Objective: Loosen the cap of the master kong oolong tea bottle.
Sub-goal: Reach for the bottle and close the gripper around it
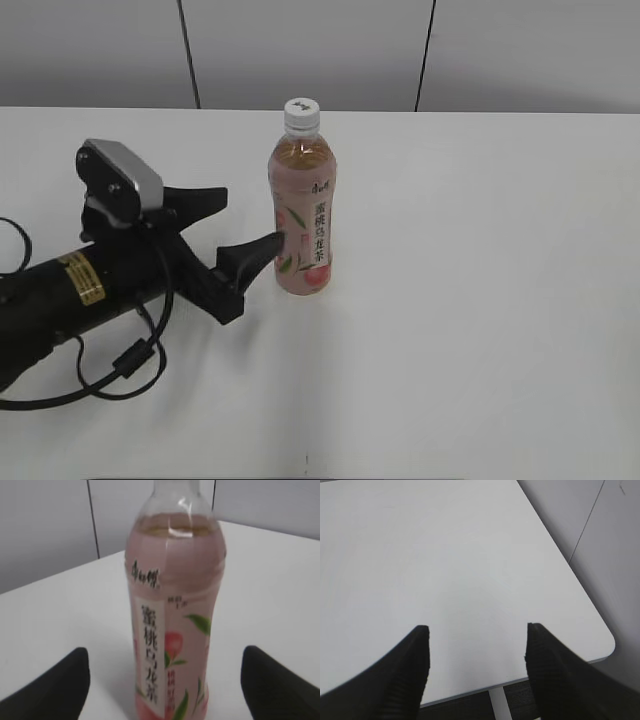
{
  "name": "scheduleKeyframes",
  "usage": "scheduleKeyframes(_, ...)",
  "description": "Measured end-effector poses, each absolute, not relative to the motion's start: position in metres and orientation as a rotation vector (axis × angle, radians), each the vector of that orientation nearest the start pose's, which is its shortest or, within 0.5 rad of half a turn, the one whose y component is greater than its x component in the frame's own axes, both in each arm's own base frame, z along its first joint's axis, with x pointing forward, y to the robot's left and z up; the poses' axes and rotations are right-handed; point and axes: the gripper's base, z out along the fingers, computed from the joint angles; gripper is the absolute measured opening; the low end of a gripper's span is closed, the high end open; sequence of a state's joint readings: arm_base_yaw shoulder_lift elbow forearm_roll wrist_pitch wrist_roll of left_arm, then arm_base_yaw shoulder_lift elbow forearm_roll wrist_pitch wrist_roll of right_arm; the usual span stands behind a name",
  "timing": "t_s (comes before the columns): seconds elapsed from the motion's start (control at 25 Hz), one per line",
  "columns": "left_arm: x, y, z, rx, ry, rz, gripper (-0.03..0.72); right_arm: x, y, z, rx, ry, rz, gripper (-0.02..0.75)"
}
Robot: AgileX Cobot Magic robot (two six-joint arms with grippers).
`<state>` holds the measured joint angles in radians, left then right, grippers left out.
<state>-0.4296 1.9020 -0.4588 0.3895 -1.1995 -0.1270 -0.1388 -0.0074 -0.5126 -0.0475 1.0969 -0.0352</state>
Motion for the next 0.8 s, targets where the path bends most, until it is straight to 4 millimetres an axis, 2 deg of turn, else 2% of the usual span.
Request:
scheduleKeyframes(0.16,0.26,-0.162,0.133,0.698,1.589,-0.688,0.561,-0.01,-0.003,0.278,0.111,2.061,-0.165,0.46)
scheduleKeyframes(0.4,0.278,-0.173,0.144,0.725,1.564,-0.702,0.566,-0.01,-0.003,0.278,0.111,2.061,-0.165,0.46)
scheduleKeyframes(0.8,0.29,-0.187,0.123,0.748,1.611,-0.732,0.568,-0.01,-0.003,0.278,0.111,2.061,-0.165,0.46)
